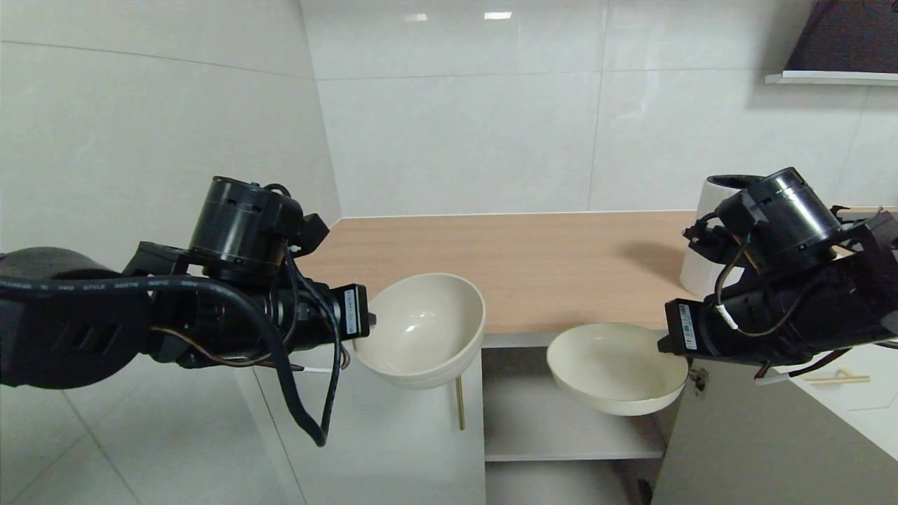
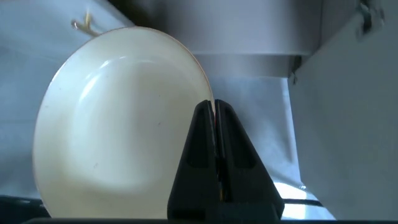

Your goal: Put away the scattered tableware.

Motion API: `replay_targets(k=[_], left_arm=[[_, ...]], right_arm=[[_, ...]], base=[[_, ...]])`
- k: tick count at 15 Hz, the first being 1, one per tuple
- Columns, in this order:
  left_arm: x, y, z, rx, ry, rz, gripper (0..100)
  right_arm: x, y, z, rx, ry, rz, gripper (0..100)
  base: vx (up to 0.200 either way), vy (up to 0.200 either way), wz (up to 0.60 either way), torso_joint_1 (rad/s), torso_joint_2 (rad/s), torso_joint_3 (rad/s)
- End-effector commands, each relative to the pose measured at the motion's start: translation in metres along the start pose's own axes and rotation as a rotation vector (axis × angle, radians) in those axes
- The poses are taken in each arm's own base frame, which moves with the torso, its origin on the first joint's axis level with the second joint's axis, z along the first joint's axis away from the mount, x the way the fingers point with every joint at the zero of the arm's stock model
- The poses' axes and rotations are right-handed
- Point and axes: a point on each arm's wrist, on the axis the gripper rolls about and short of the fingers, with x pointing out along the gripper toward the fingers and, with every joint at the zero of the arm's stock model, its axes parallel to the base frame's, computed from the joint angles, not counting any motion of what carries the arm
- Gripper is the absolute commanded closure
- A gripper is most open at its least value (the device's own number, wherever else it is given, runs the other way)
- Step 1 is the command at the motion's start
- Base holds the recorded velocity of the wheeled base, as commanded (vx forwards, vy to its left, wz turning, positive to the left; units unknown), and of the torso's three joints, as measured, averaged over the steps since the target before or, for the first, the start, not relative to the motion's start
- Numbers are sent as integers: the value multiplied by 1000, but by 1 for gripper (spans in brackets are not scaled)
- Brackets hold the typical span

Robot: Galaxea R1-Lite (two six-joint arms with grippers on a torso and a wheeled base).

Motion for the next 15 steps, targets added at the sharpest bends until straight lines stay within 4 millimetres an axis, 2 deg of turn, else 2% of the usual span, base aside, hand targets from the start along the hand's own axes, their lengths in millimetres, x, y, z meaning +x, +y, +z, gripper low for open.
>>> replay_targets(k=[1, 8, 15], left_arm=[[5, 0, -2, 2, 15, 6, 100], [10, 0, -4, 5, 30, 10, 100], [14, 1, -5, 5, 40, 17, 100]], right_arm=[[4, -1, -3, -6, 8, -5, 100], [19, -1, -6, -26, 15, -18, 100], [21, -1, -6, -25, 18, -19, 100]], base=[[0, 0, 0, 0, 0, 0], [0, 0, 0, 0, 0, 0], [0, 0, 0, -154, 397, 235]])
